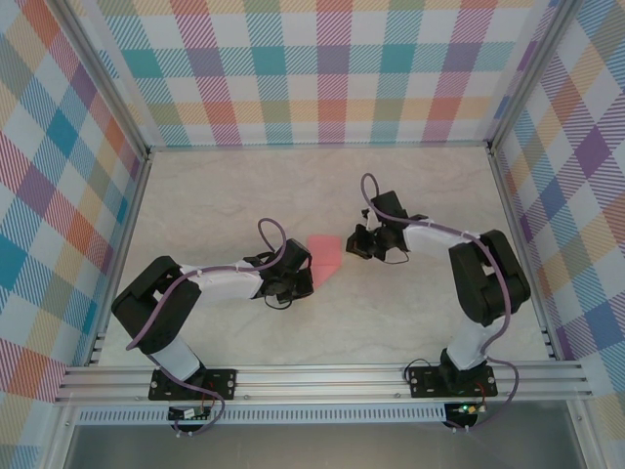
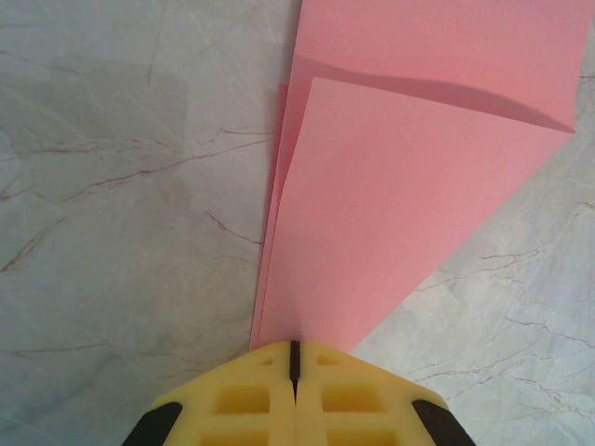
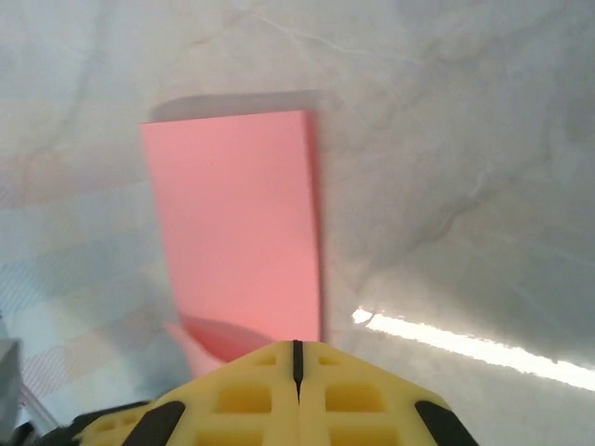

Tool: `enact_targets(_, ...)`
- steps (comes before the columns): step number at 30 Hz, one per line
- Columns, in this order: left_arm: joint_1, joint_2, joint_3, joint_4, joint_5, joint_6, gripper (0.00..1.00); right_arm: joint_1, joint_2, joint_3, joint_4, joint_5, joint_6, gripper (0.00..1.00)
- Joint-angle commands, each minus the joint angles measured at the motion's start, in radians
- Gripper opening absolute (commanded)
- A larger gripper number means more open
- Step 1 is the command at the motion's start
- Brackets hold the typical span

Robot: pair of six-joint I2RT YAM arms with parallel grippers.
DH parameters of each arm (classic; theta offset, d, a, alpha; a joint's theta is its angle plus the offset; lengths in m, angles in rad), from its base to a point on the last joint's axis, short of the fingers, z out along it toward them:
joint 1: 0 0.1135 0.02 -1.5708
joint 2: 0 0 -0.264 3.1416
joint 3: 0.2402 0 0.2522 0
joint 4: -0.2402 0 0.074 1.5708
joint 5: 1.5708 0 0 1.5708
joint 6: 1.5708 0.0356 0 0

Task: Fold a paper plane with a square sheet of paper (pick it up from the middle)
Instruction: Third fold the triangle at the center of the table.

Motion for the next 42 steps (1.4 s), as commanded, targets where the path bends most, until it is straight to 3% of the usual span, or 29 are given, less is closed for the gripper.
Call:
enact_targets(1, -0.009, 0.044, -0.027, -0.132, -0.052, 0.008, 0.00, 0.054, -0.025, -0.037, 0.016, -0.030, 0.002, 0.04)
enact_targets(11, -0.009, 0.027, -0.020, -0.140, -0.057, 0.005, 0.00, 0.171, 0.104, 0.011, 0.069, -0.092, 0.036, 0.04)
enact_targets(19, -0.008, -0.019, 0.017, -0.139, -0.046, 0.015, 0.00, 0.172, 0.165, 0.025, 0.034, -0.041, 0.050, 0.04)
enact_targets(25, -0.009, -0.087, 0.041, -0.070, -0.016, 0.026, 0.11, 0.171, 0.167, 0.019, 0.020, -0.019, 0.054, 0.03)
enact_targets(42, -0.006, 0.030, 0.017, -0.046, 0.025, 0.003, 0.14, 0.172, 0.211, 0.051, -0.050, 0.012, 0.071, 0.03)
